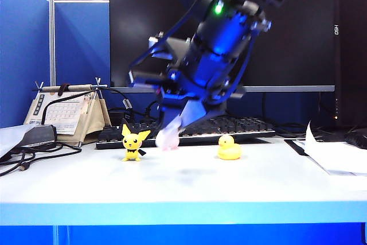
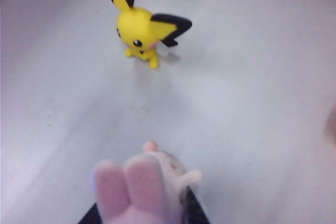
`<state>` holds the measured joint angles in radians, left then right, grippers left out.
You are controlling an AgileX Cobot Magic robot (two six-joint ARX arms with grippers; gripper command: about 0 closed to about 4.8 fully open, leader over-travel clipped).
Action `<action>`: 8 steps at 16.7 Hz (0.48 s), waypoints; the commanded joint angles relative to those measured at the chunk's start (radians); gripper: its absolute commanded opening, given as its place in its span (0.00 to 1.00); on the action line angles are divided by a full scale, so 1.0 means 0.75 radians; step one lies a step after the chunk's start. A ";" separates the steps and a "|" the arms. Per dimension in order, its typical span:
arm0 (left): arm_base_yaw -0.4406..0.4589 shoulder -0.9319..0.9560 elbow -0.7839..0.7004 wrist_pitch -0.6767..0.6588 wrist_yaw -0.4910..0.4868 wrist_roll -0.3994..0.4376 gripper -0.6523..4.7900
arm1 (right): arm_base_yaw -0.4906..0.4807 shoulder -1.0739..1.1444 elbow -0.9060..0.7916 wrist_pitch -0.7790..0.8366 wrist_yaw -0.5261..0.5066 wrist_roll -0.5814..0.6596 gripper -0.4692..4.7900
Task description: Pick up the doll with a different color than the other dolls and place it near you.
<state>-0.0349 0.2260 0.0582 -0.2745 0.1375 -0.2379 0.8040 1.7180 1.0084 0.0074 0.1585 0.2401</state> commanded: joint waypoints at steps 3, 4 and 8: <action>0.001 0.001 0.003 0.009 -0.004 -0.003 0.76 | -0.004 -0.062 -0.002 -0.055 0.006 0.031 0.09; 0.001 0.001 0.003 0.008 -0.004 -0.003 0.76 | -0.004 -0.062 -0.027 -0.053 0.000 0.043 0.09; 0.001 0.001 0.003 0.009 -0.004 -0.003 0.76 | -0.004 -0.062 -0.149 0.025 -0.005 0.101 0.09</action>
<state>-0.0349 0.2260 0.0582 -0.2745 0.1379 -0.2379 0.8009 1.6760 0.9005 -0.0219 0.1566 0.3050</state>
